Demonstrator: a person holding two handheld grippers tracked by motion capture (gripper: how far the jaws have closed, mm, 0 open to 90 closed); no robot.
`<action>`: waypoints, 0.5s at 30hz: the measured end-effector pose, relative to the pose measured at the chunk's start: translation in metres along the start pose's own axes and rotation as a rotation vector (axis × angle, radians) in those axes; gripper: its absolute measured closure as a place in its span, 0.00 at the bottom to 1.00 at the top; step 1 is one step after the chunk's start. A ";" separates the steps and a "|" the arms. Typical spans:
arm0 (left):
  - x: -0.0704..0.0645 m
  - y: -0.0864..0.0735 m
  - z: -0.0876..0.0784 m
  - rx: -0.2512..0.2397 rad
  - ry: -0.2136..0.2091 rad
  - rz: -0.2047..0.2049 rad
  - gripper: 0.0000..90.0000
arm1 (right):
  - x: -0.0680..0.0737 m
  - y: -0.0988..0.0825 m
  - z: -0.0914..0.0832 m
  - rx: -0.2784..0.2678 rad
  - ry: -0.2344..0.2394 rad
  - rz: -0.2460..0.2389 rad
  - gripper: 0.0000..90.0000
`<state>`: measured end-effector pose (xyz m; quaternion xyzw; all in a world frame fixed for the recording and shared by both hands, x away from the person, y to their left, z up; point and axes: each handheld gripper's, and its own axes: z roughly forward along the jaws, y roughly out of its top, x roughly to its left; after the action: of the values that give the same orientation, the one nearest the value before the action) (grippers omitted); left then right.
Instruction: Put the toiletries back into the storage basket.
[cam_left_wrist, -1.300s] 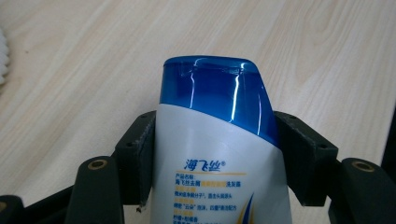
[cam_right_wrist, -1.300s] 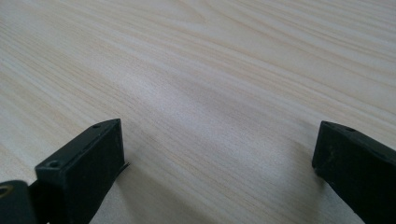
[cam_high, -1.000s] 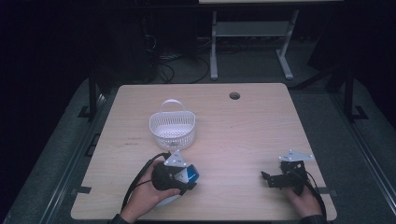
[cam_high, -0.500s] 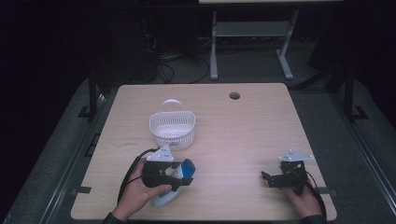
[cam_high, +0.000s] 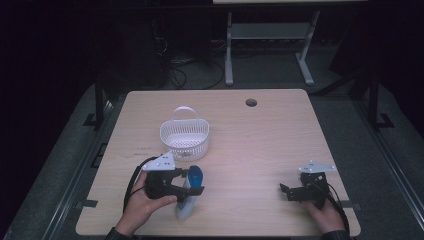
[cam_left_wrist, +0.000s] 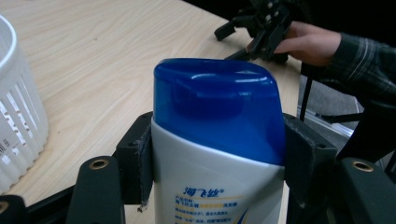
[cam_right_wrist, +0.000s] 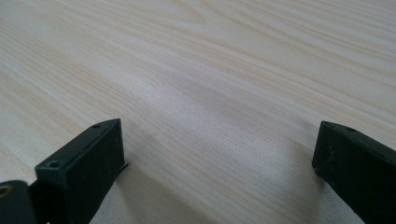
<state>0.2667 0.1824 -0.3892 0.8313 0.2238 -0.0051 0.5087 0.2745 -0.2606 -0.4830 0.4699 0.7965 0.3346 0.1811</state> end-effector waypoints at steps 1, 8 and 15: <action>0.000 0.000 -0.001 -0.007 -0.004 0.000 0.40 | 0.000 0.000 0.000 0.001 0.000 -0.001 0.02; 0.000 0.001 -0.003 -0.028 -0.002 0.009 0.40 | 0.000 0.000 0.000 0.000 0.000 -0.001 0.02; 0.000 0.005 -0.009 -0.049 0.020 0.014 0.40 | 0.000 0.000 0.000 0.001 0.000 0.000 0.02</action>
<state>0.2663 0.1877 -0.3809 0.8201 0.2231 0.0122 0.5268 0.2745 -0.2607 -0.4829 0.4699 0.7966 0.3344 0.1810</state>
